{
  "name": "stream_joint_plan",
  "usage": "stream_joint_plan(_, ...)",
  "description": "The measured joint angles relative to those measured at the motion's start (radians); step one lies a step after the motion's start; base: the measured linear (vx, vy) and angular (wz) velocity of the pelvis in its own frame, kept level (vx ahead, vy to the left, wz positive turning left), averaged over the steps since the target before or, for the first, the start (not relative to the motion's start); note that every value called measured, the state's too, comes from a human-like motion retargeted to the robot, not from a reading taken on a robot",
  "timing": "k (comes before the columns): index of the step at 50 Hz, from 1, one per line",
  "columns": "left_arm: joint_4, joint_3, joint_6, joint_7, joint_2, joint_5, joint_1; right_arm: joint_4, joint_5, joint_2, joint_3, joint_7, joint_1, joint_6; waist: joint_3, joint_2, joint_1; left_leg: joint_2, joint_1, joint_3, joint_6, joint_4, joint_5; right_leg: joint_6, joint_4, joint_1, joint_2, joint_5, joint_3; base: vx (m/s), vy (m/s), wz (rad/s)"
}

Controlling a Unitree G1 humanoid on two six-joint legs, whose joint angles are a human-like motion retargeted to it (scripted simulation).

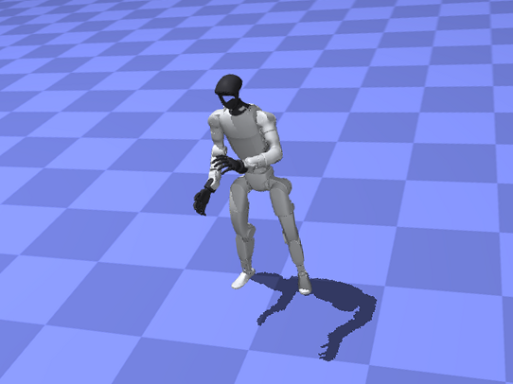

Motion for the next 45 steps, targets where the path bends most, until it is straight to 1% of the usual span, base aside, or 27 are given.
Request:
stream_joint_plan(1,0.059,-0.029,0.003,0.011,-0.016,0.008,-0.011,-0.016,0.166,0.037,-0.022,0.000,0.002,-0.059,0.008,0.000,-0.016,-0.001,-0.005,-0.005,-0.003,0.000,0.002,0.003,-0.008,0.002,-0.002,0.005,-0.006,-0.08,0.02,0.15)
stream_joint_plan(2,0.133,-0.071,0.007,0.012,-0.034,0.018,-0.024,-0.022,0.285,0.063,-0.033,0.001,0.004,-0.106,0.015,-0.002,-0.031,-0.001,-0.012,-0.010,-0.004,0.006,0.000,0.010,-0.004,0.000,-0.004,0.005,-0.013,-0.06,0.02,0.30)
stream_joint_plan(3,0.238,-0.136,0.010,-0.003,-0.057,0.032,-0.039,-0.009,0.309,0.069,-0.023,0.001,0.005,-0.126,0.019,-0.006,-0.047,0.004,-0.019,-0.016,-0.002,0.023,-0.008,0.022,0.023,-0.009,-0.007,-0.005,-0.022,-0.06,0.03,0.32)
stream_joint_plan(6,0.568,-0.330,0.048,-0.147,-0.126,0.072,-0.098,0.028,0.377,0.087,0.013,-0.021,-0.027,-0.143,0.034,-0.010,-0.095,-0.004,-0.028,-0.036,-0.024,-0.004,0.010,0.004,-0.032,0.007,-0.004,0.019,-0.037,-0.07,0.02,0.26)
stream_joint_plan(7,0.636,-0.376,0.051,-0.184,-0.143,0.086,-0.101,0.033,0.389,0.092,0.017,-0.024,-0.033,-0.144,0.039,-0.012,-0.107,-0.004,-0.029,-0.038,-0.031,-0.008,0.013,0.002,-0.035,0.009,-0.003,0.022,-0.040,0.00,0.00,0.00)
stream_joint_plan(8,0.654,-0.397,0.047,-0.181,-0.146,0.098,-0.088,0.033,0.392,0.096,0.015,-0.028,-0.033,-0.146,0.042,-0.013,-0.113,-0.003,-0.028,-0.038,-0.038,-0.013,0.016,0.001,-0.036,0.008,-0.002,0.023,-0.039,0.00,0.00,0.00)
stream_joint_plan(10,0.586,-0.373,0.024,-0.096,-0.121,0.112,-0.046,0.021,0.369,0.097,-0.006,-0.035,-0.030,-0.147,0.049,-0.013,-0.107,-0.001,-0.023,-0.028,-0.051,-0.021,0.020,-0.001,-0.038,0.003,0.002,0.027,-0.029,-0.03,0.00,-0.28)
stream_joint_plan(12,0.391,-0.269,-0.017,-0.044,-0.061,0.103,0.018,-0.003,0.316,0.084,-0.043,-0.029,-0.024,-0.134,0.062,-0.009,-0.078,0.001,-0.013,-0.005,-0.057,-0.025,0.021,0.000,-0.038,-0.004,0.007,0.032,-0.005,-0.02,-0.02,-0.55)
stream_joint_plan(14,0.197,-0.157,-0.040,-0.050,-0.020,0.070,0.076,-0.026,0.279,0.064,-0.072,-0.018,-0.005,-0.119,0.069,-0.006,-0.037,0.001,-0.003,0.020,-0.054,-0.027,0.019,0.005,-0.039,-0.012,0.010,0.036,0.020,-0.01,-0.03,-0.64)
stream_joint_plan(17,-0.013,-0.029,-0.037,-0.035,-0.003,0.029,0.127,-0.039,0.270,0.034,-0.094,-0.012,0.020,-0.102,0.074,-0.004,0.017,-0.001,0.001,0.046,-0.037,-0.017,0.014,0.017,-0.042,-0.020,0.010,0.041,0.046,-0.01,-0.03,-0.45)
stream_joint_plan(20,-0.081,0.013,-0.024,0.019,-0.019,0.032,0.137,-0.029,0.280,0.014,-0.093,-0.014,0.034,-0.096,0.070,-0.010,0.032,-0.002,-0.006,0.048,-0.020,0.001,0.008,0.027,-0.044,-0.019,0.004,0.043,0.048,0.00,0.00,0.00)
stream_joint_plan(22,-0.011,-0.027,-0.020,0.037,-0.044,0.057,0.123,-0.019,0.279,0.008,-0.086,-0.008,0.042,-0.108,0.066,-0.018,0.013,0.010,-0.023,0.036,-0.002,0.052,-0.012,0.053,0.016,-0.033,-0.003,0.016,0.025,0.00,-0.02,0.43)
stream_joint_plan(23,0.072,-0.068,-0.018,0.038,-0.063,0.073,0.098,-0.010,0.277,0.007,-0.080,-0.004,0.042,-0.117,0.063,-0.024,-0.002,0.017,-0.038,0.025,0.005,0.083,-0.024,0.067,0.053,-0.044,-0.009,-0.002,0.010,-0.02,-0.03,0.58)
stream_joint_plan(24,0.176,-0.114,-0.002,0.032,-0.081,0.086,0.061,0.003,0.283,0.007,-0.064,-0.011,0.027,-0.117,0.062,-0.026,-0.016,0.013,-0.043,0.011,0.001,0.072,-0.016,0.053,0.028,-0.035,-0.008,0.007,0.002,-0.06,-0.03,0.58)
stream_joint_plan(25,0.291,-0.163,0.020,0.022,-0.100,0.097,0.017,0.020,0.293,0.006,-0.042,-0.024,0.006,-0.112,0.061,-0.026,-0.030,0.005,-0.044,-0.004,-0.009,0.038,0.002,0.025,-0.027,-0.015,-0.004,0.029,-0.002,-0.08,-0.03,0.55)
stream_joint_plan(28,0.666,-0.332,0.059,-0.150,-0.191,0.134,-0.084,0.068,0.308,0.018,0.015,-0.008,-0.041,-0.090,0.069,-0.040,-0.078,0.006,-0.045,-0.036,-0.016,0.022,0.015,0.015,-0.021,-0.004,-0.001,0.022,-0.035,-0.05,-0.03,0.51)
stream_joint_plan(30,0.772,-0.389,0.062,-0.204,-0.216,0.140,-0.102,0.086,0.309,0.029,0.039,0.005,-0.064,-0.075,0.074,-0.044,-0.097,0.009,-0.043,-0.045,-0.028,0.007,0.025,0.006,-0.013,-0.006,0.004,0.016,-0.045,-0.05,-0.03,0.25)
stream_joint_plan(32,0.712,-0.366,0.040,-0.140,-0.182,0.129,-0.096,0.086,0.294,0.040,0.032,0.008,-0.084,-0.075,0.086,-0.045,-0.095,0.012,-0.039,-0.043,-0.038,-0.009,0.034,-0.001,-0.009,-0.011,0.010,0.015,-0.044,-0.05,-0.04,-0.02)
stream_joint_plan(35,0.460,-0.251,-0.014,-0.042,-0.083,0.098,-0.056,0.057,0.262,0.054,-0.003,0.000,-0.097,-0.100,0.114,-0.043,-0.062,0.014,-0.025,-0.023,-0.047,-0.030,0.046,-0.004,-0.013,-0.016,0.018,0.020,-0.027,-0.05,-0.04,-0.29)
stream_joint_plan(36,0.381,-0.216,-0.023,-0.030,-0.060,0.088,-0.040,0.060,0.181,0.038,-0.001,0.044,-0.094,-0.068,0.119,-0.044,-0.045,0.014,-0.022,-0.015,-0.044,-0.035,0.048,-0.002,-0.018,-0.018,0.020,0.023,-0.020,-0.05,-0.04,-0.38)
stream_joint_plan(37,0.306,-0.182,-0.029,-0.010,-0.042,0.076,-0.024,0.055,0.151,0.032,-0.002,0.058,-0.089,-0.059,0.124,-0.044,-0.028,0.013,-0.019,-0.008,-0.042,-0.039,0.050,0.001,-0.023,-0.019,0.021,0.027,-0.014,-0.04,-0.04,-0.35)
stream_joint_plan(38,0.241,-0.148,-0.029,0.027,-0.035,0.057,-0.010,0.034,0.220,0.048,-0.012,0.011,-0.081,-0.096,0.128,-0.044,-0.013,0.012,-0.017,-0.001,-0.043,-0.042,0.052,0.006,-0.031,-0.018,0.022,0.032,-0.010,-0.04,-0.04,-0.29)
stream_joint_plan(39,0.194,-0.123,-0.028,0.050,-0.033,0.050,0.004,0.030,0.219,0.046,-0.008,0.008,-0.073,-0.093,0.129,-0.046,0.001,0.011,-0.017,0.003,-0.041,-0.044,0.053,0.010,-0.038,-0.018,0.022,0.037,-0.007,-0.04,-0.04,-0.22)
stream_joint_plan(40,0.157,-0.102,-0.027,0.065,-0.032,0.050,0.017,0.035,0.183,0.035,0.004,0.026,-0.065,-0.069,0.129,-0.051,0.013,0.009,-0.017,0.006,-0.038,-0.045,0.054,0.016,-0.045,-0.017,0.022,0.041,-0.005,0.00,0.00,0.00)
stream_joint_plan(43,0.143,-0.071,-0.012,0.129,-0.065,0.054,0.047,0.039,0.228,0.045,0.014,-0.012,-0.059,-0.084,0.129,-0.063,0.014,0.008,-0.025,-0.001,-0.038,-0.041,0.056,0.030,-0.062,-0.011,0.020,0.051,-0.016,-0.01,-0.01,0.09)
stream_joint_plan(45,0.273,-0.110,0.001,0.149,-0.107,0.080,0.020,0.073,0.227,0.049,0.032,-0.028,-0.075,-0.094,0.128,-0.073,-0.009,0.009,-0.037,-0.020,-0.039,-0.035,0.056,0.036,-0.069,-0.005,0.018,0.053,-0.038,-0.04,-0.02,0.47)
